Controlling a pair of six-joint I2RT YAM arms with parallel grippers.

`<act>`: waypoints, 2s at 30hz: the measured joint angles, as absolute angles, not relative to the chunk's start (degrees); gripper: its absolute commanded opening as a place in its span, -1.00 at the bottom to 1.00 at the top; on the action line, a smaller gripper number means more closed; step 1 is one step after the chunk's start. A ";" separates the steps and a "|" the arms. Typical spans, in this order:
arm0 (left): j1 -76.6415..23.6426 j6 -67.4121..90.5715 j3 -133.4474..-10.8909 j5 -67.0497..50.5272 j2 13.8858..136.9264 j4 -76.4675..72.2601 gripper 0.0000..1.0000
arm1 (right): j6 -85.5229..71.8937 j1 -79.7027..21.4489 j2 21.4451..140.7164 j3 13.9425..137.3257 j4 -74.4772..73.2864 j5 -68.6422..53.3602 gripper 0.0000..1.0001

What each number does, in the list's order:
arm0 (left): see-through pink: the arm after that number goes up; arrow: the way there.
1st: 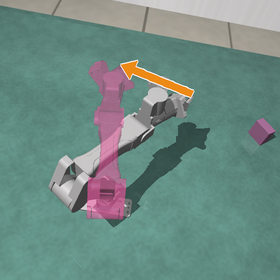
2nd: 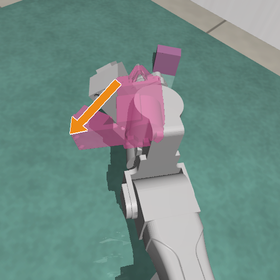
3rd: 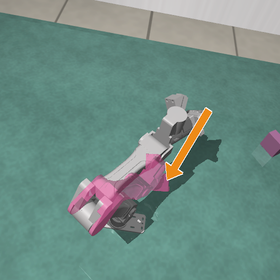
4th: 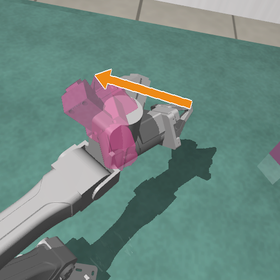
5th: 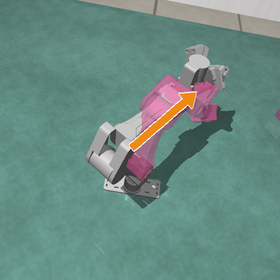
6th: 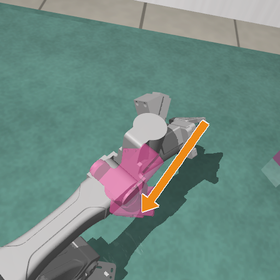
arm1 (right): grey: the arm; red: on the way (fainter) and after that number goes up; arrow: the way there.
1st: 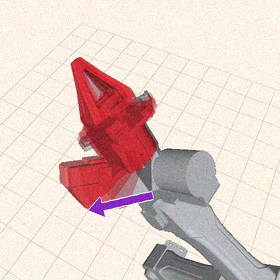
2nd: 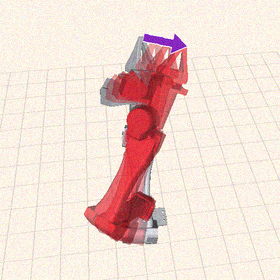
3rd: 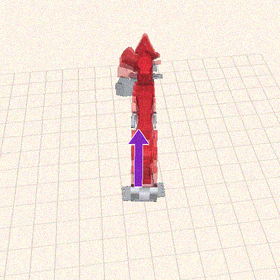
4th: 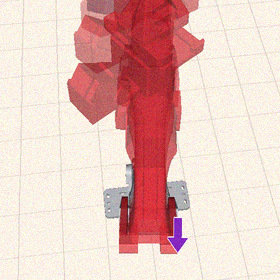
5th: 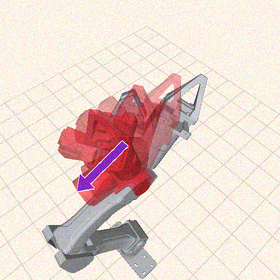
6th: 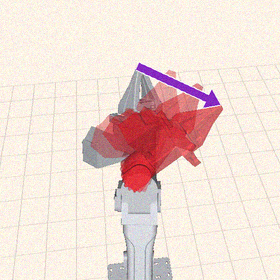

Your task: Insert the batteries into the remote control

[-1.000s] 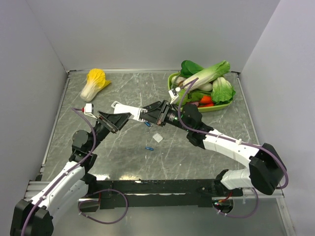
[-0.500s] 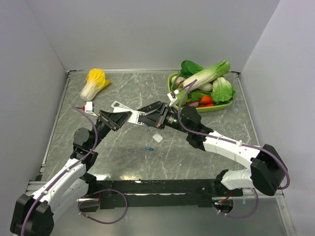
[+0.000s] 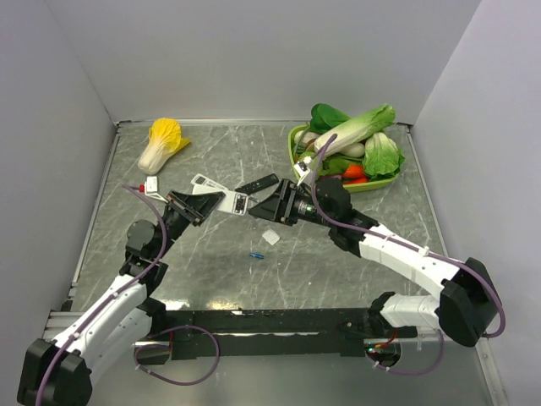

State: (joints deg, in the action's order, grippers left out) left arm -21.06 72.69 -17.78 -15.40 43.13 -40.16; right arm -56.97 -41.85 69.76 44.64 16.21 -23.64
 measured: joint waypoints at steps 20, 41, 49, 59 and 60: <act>-15.57 71.09 -12.64 -21.08 48.36 -21.63 -0.97 | -6.81 -37.06 89.25 64.36 -28.64 -16.10 0.05; -15.33 68.60 -11.35 -25.76 52.51 -21.21 -0.97 | 0.34 -41.52 108.16 73.54 -31.03 -8.95 -0.24; -15.29 68.27 -11.40 -26.48 54.39 -21.28 -0.97 | 1.41 -42.04 109.78 73.60 -31.07 -6.92 -0.49; -15.29 68.86 -12.03 -28.29 57.28 -23.09 -0.97 | 2.68 -42.63 109.40 73.49 -30.94 -4.89 -1.00; -15.29 69.17 -12.12 -28.58 57.52 -23.49 -0.97 | 2.74 -42.68 108.92 73.36 -30.98 -4.34 -1.00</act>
